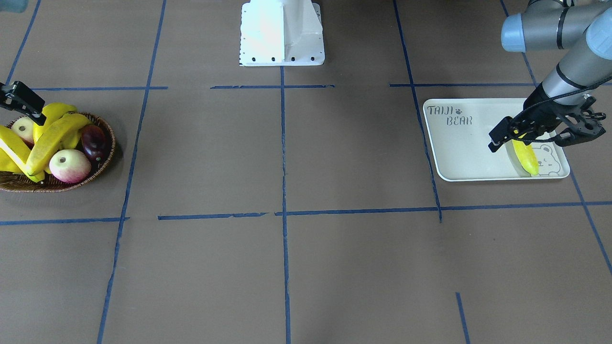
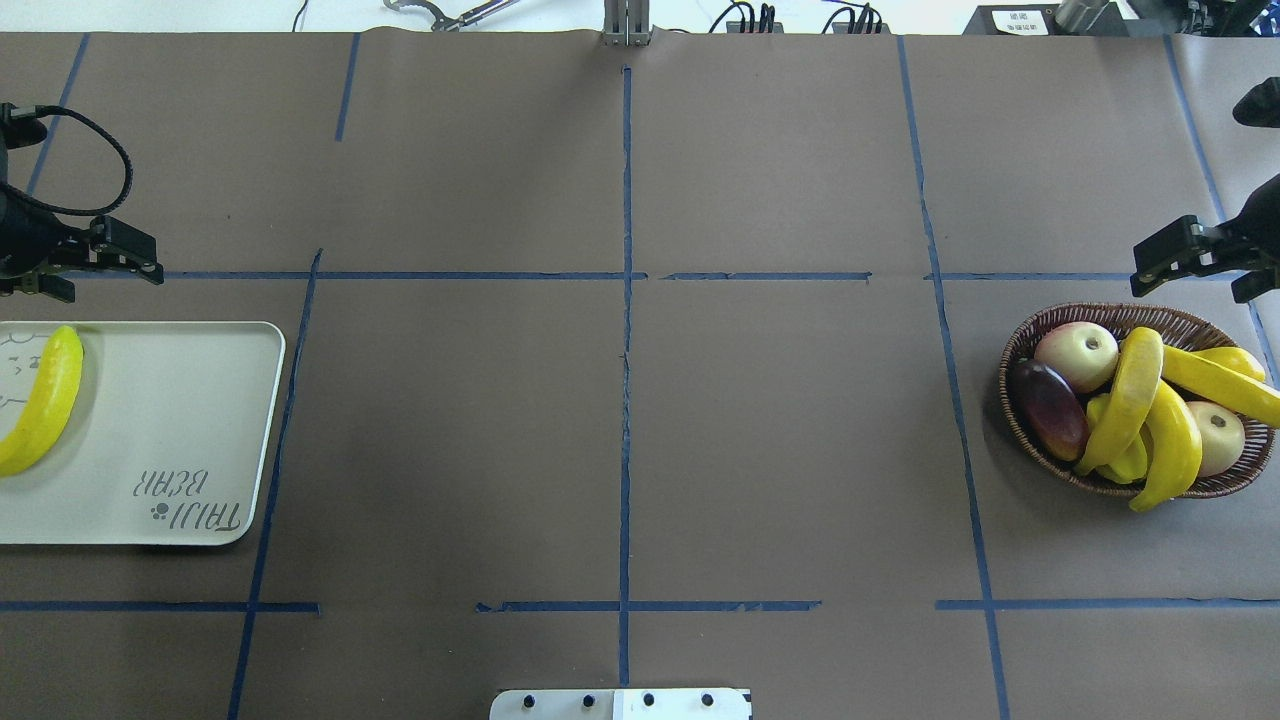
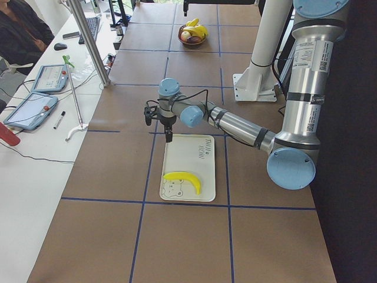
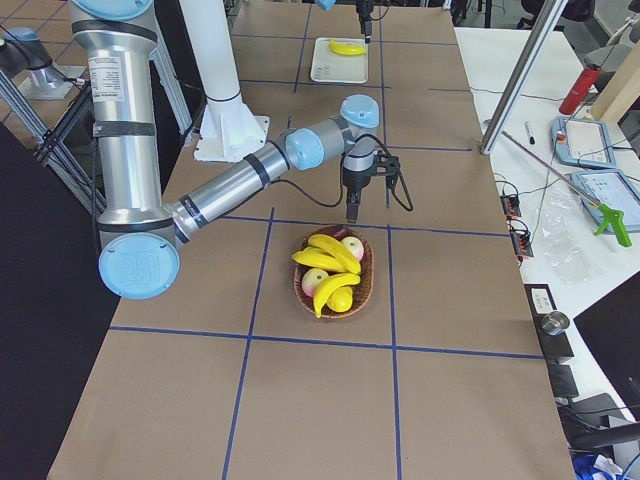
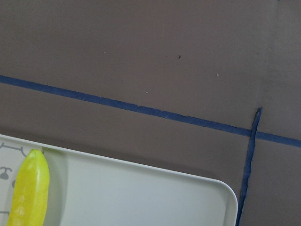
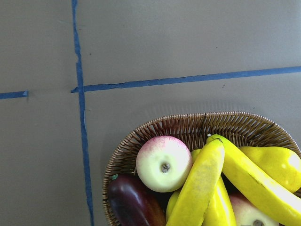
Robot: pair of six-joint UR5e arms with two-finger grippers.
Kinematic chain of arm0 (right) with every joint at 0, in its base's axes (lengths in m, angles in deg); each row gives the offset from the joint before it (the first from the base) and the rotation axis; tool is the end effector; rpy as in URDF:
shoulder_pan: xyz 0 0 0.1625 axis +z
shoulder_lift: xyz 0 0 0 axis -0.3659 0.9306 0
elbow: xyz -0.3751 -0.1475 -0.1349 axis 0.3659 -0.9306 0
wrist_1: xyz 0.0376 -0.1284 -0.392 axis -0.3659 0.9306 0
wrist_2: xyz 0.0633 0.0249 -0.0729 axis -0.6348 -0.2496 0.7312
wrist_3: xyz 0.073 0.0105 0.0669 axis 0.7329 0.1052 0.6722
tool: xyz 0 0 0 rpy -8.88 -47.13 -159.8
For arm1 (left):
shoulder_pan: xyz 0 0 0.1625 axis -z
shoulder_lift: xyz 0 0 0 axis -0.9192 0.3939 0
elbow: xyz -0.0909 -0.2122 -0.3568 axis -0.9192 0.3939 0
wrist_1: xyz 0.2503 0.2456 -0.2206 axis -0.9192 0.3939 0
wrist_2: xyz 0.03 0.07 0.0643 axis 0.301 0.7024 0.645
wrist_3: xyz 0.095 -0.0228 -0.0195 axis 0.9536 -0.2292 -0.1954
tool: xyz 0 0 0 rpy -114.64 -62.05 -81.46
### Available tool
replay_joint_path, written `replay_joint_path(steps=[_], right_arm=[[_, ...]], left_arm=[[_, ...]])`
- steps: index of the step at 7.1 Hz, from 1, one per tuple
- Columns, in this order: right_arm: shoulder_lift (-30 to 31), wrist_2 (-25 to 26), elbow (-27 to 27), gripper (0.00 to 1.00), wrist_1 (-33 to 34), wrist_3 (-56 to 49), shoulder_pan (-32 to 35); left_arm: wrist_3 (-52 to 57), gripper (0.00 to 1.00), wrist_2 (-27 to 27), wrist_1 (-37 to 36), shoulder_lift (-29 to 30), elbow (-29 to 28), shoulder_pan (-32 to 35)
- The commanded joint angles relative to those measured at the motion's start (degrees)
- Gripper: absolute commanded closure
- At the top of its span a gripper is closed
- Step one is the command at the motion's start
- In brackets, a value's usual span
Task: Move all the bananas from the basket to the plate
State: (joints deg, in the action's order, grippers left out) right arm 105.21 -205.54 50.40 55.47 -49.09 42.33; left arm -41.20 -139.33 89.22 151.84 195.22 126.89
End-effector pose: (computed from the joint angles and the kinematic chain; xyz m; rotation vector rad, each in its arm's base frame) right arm -0.1419 -0.4597 0.4071 -0.0110 -0.7195 0.1085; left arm 0.1974 -0.4974 0.4512 0.0462 0.8435 -0.2477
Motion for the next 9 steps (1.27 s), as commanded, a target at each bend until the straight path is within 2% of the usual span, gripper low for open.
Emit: replay_joint_path(steps=[1,4,9], right_arm=[[0.0,3.6,-0.2,0.0,1.0,1.6,-3.4],[-0.1,6.3,-2.2,0.0,1.2,2.4,-10.9],[1.5,7.1,-5.6,0.0,2.2,2.3,-12.6]], left_arm=[[-0.2,0.0,0.0,-0.1,0.8,-0.1,-0.1],[-0.2,0.0,0.0,-0.1,1.5,-0.4,-0.5],[-0.2,0.0,0.2,-0.2,2.7,-0.2,-1.5]])
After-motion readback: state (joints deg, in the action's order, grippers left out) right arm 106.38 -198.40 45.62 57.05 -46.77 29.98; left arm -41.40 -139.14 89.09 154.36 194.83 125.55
